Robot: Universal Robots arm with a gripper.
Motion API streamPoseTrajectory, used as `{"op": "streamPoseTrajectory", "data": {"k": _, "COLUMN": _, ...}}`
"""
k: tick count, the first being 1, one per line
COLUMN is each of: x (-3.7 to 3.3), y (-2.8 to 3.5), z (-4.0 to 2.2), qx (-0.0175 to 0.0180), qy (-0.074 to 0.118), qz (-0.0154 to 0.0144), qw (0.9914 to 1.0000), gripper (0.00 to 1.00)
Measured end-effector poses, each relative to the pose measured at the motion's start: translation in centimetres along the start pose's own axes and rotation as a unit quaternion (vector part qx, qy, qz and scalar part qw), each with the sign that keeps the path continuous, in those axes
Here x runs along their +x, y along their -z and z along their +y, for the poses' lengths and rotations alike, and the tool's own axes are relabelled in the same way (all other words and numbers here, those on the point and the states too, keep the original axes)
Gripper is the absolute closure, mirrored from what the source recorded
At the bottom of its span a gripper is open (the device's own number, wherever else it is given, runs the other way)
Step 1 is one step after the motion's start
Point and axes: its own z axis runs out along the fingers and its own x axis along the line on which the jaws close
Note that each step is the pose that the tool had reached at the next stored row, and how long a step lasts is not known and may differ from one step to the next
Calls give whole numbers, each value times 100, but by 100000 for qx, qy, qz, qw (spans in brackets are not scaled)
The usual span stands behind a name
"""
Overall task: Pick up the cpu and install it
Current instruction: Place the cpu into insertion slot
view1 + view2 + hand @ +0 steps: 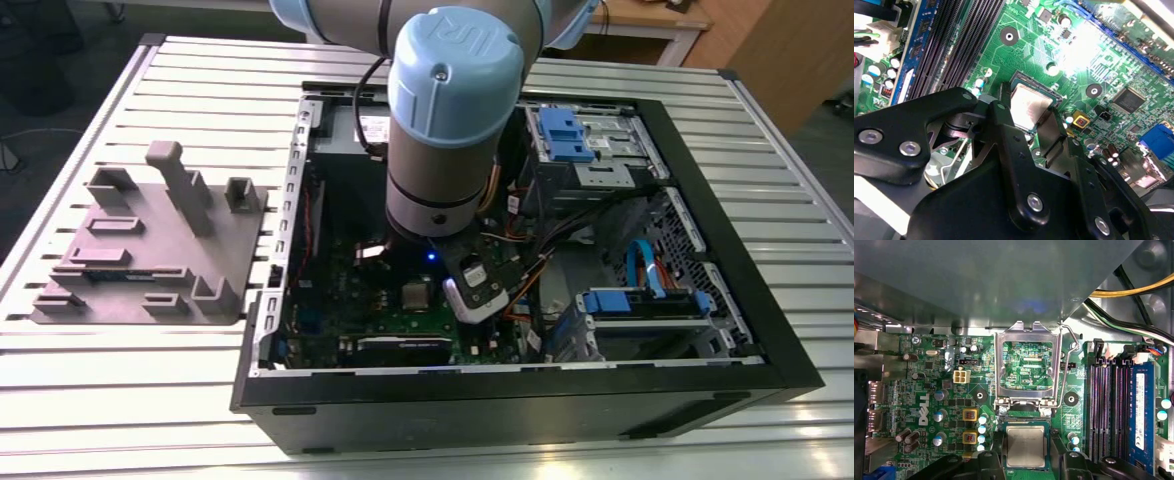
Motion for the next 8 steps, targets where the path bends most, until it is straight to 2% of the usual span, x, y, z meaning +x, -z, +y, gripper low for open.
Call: {"op": "streamPoseTrajectory", "data": {"k": 8, "x": 0, "y": 1, "z": 0, "qx": 10, "qy": 0, "qz": 1, "qw": 100000, "gripper": 55}}
